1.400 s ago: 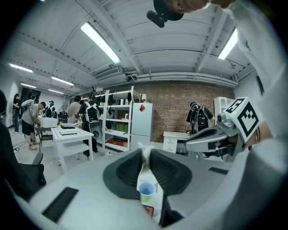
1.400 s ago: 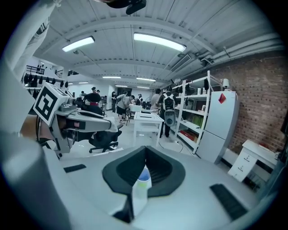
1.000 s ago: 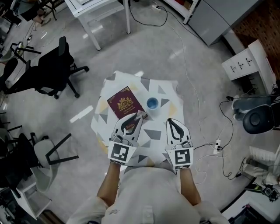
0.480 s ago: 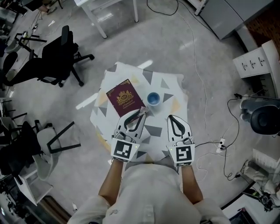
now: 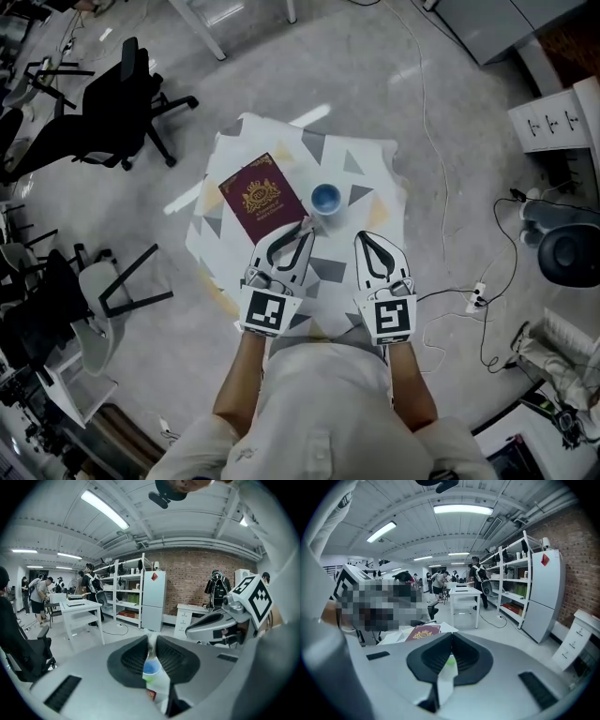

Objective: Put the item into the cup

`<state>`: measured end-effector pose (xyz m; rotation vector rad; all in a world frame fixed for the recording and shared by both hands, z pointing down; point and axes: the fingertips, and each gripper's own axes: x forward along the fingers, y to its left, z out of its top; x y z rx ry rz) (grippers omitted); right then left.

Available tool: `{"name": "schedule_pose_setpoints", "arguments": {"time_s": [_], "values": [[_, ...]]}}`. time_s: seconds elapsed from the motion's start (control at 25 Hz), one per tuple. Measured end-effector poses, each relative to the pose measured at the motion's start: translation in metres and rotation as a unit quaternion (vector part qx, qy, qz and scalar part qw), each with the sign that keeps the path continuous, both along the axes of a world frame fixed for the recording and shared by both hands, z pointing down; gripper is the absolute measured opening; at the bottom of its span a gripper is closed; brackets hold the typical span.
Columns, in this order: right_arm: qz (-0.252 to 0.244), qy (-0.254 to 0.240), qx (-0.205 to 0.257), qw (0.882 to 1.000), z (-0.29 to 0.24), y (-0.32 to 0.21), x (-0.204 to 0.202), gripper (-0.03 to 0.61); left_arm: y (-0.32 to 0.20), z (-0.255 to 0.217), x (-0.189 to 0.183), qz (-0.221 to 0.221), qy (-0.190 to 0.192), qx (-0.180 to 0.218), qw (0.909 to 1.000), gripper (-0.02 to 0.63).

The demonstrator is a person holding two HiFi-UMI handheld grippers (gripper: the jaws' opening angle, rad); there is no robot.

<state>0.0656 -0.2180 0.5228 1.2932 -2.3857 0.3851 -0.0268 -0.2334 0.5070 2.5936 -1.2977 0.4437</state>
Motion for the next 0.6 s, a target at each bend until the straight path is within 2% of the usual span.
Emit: {"name": "schedule_pose_setpoints", "arguments": {"time_s": [0.12,0.36,0.52,0.6], "values": [[-0.008,0.0,-0.004,1.0,0.007,-0.002,-0.004,0.008,0.001,0.014,0.0,0.0,-0.006,-0.017,0.9998,0.064],[-0.007,-0.01,-0.015,1.0,0.024,-0.005,-0.01,0.008,-0.009,0.023,0.003,-0.004,-0.004,-0.019,0.9998,0.064],[-0.007,-0.013,-0.022,1.0,0.035,-0.008,-0.012,0.008,-0.01,0.038,0.002,0.005,-0.025,-0.032,0.9992,0.064],[-0.007,-0.014,-0.025,1.0,0.039,-0.009,-0.013,0.008,-0.012,0.042,0.004,0.0,-0.012,-0.037,0.9992,0.064]]}}
